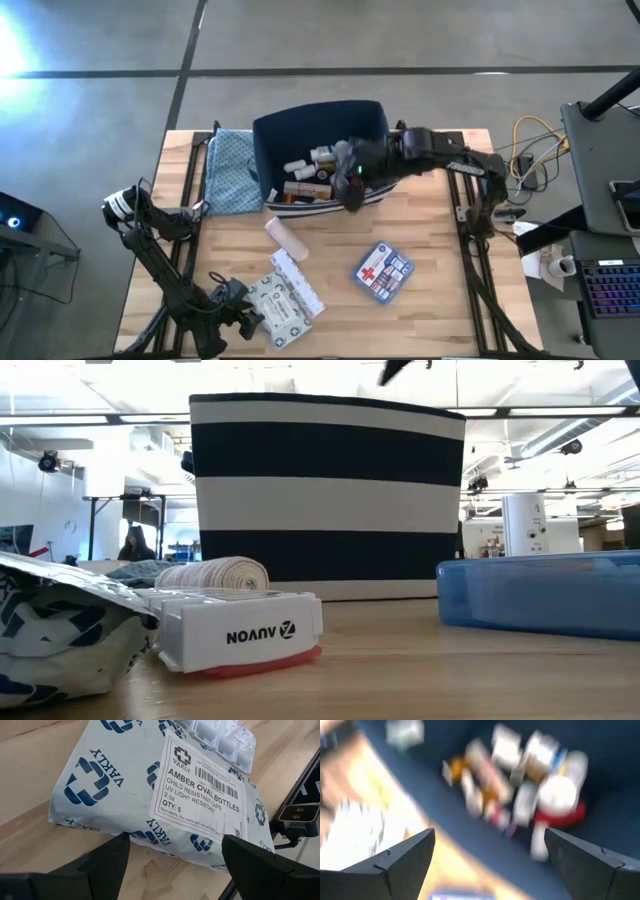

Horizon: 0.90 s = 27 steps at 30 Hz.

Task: Pick & place medical supplies in basket/bin
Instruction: Put the blue first aid kit into the blue bin

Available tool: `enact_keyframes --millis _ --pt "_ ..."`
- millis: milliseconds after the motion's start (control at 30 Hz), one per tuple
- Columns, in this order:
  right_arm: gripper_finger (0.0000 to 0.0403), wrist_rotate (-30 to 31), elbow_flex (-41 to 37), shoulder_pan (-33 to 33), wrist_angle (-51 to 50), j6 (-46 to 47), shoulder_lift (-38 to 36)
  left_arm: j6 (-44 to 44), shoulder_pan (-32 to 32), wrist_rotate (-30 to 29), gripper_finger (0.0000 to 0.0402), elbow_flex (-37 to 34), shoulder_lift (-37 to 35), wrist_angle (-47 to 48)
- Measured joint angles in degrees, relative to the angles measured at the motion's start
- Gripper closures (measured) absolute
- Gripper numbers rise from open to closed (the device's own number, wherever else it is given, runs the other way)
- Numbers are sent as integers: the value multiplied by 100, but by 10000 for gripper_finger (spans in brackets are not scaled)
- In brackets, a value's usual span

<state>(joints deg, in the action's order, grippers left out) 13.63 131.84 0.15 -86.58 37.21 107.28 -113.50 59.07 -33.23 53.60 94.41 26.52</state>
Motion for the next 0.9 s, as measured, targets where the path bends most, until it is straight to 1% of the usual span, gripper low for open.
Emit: enact_keyframes --millis 67,167,367,433,567,667,767,900 --pt "35 -190 -152 308 -393 271 -4 0 0 0 107 0 0 0" --pt "35 -475 -526 845 -287 545 -74 1 -2 -1 107 0 0 7" --pt "34 -487 -988 1816 -97 1251 -105 6 -2 1 107 0 -28 119" --pt "34 -600 -1220 2101 66 1534 -103 161 -2 11 107 -2 -151 241" --pt "34 -1096 -1708 2540 507 2137 -103 1112 54 15 107 -2 -768 240" --pt "34 -1424 -2198 2797 666 2956 -103 1958 68 17 107 -2 -1359 341" --pt "34 -1501 -2730 3104 646 3770 -94 2666 -5 -111 107 -2 -1930 497" --pt "34 -1567 -3384 3525 662 4847 -78 3136 -334 -450 107 -2 -2385 724"
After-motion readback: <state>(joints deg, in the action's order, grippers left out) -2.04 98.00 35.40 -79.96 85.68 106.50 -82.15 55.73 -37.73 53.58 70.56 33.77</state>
